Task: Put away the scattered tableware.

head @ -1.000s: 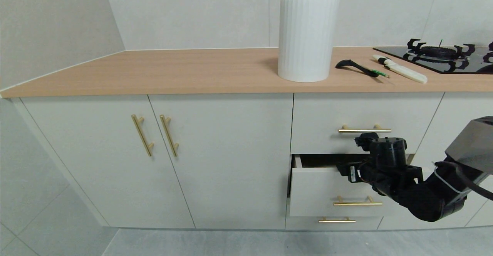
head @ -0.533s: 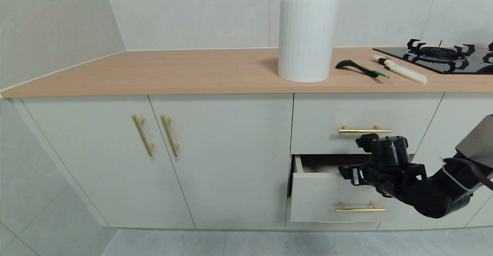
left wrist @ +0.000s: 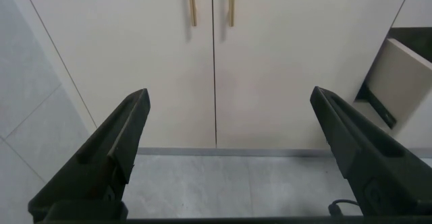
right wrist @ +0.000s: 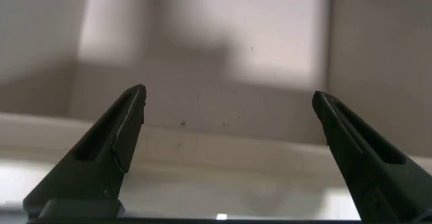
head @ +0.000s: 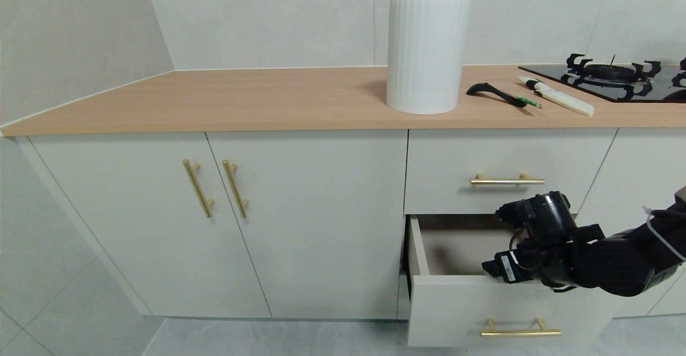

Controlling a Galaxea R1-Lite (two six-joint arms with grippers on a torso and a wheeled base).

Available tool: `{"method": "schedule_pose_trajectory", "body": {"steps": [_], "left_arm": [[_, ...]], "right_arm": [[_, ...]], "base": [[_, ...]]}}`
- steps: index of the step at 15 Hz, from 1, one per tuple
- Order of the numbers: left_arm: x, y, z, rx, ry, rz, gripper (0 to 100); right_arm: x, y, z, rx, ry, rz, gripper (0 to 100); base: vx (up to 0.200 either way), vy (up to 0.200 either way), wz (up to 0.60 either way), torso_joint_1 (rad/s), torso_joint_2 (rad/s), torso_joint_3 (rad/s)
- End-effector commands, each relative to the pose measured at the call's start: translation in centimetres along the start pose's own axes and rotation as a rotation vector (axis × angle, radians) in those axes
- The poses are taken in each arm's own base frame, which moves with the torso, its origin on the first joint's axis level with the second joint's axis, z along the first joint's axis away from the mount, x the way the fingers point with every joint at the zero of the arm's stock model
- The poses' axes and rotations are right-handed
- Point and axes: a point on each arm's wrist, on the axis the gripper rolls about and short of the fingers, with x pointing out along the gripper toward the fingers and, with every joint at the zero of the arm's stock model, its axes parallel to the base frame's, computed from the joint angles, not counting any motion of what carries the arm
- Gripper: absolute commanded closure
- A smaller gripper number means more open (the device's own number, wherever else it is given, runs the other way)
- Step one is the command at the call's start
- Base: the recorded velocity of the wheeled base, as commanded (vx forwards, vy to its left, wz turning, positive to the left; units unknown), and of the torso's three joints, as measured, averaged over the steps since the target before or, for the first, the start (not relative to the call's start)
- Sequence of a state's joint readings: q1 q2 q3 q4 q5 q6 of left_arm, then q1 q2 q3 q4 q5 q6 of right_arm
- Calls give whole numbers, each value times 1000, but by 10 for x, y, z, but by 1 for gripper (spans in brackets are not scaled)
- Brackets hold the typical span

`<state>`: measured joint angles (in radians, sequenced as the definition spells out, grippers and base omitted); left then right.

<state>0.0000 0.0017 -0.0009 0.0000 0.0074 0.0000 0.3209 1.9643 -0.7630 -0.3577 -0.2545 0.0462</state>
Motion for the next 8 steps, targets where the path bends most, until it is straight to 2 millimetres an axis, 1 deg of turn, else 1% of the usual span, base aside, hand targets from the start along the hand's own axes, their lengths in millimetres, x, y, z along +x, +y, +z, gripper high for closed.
{"method": "schedule_pose_trajectory", "body": {"steps": [1, 3, 7, 8], "left_arm": [[0, 0, 0, 0, -1, 0, 0], [0, 0, 0, 0, -1, 0, 0], [0, 0, 0, 0, -1, 0, 0], [0, 0, 0, 0, -1, 0, 0]], "right_arm": [[-16, 3, 8, -5, -35, 17, 0], [-23, 8, 4, -34, 9, 27, 0], [-32, 9, 1, -63, 77, 32, 0], [-40, 11, -1, -88, 117, 38, 0]], "base": [[0, 0, 0, 0, 0, 0], [0, 0, 0, 0, 0, 0], [0, 0, 0, 0, 0, 0], [0, 0, 0, 0, 0, 0]]}}
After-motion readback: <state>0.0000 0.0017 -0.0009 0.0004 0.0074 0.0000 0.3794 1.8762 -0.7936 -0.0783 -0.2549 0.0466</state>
